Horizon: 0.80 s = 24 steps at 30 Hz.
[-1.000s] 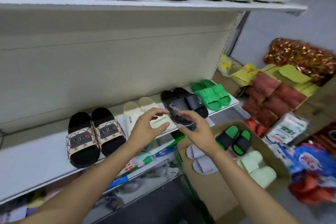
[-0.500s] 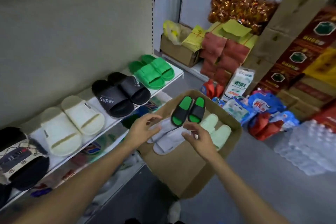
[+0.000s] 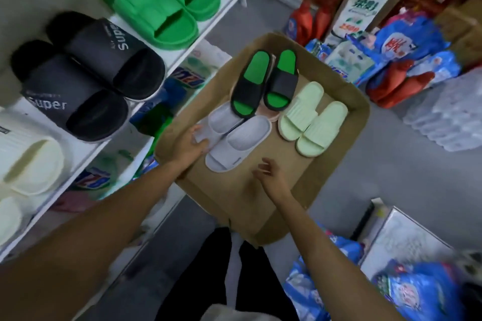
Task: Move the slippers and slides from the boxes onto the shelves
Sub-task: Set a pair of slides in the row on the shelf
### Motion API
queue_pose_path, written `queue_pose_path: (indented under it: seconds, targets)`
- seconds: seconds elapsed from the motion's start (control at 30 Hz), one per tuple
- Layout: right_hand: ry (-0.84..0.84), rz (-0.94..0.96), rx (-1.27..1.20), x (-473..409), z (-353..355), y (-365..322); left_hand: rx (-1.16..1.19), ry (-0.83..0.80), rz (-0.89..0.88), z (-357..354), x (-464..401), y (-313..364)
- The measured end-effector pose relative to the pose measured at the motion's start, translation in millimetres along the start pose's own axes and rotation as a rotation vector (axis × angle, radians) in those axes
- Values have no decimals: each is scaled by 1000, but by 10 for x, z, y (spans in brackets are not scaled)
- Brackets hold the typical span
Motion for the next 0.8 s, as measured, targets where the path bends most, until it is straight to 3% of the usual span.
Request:
queue_pose_path:
  seconds: [0.27,0.4,0.53,0.67,0.8]
  targets:
    - [40,-116,-121,-621,-489,202,-191,-138,12,-126,-748,-290]
    - [84,-130,-234,-725,-524,254,-217,-122,-28,-161,-838,-363]
    - [119,-154,-340,-715,-484,292,-119,-172,124,-240,-810,-491]
    - [167,-125,-353,-641,-431,382,121,-168,237,-361,-731,-576]
    - [195,-27,-359,-537,-274,448,186,-228,172,-524,-523,-478]
Point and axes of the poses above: each hand's wrist, its own x-axis away from the middle knuckle, its own z-axis out of the back of the hand, y = z × x, the point moved 7 cm from there along -x, towards the middle knuckle, and after that the axes turned 9 degrees about z, right-handed, at the moved point
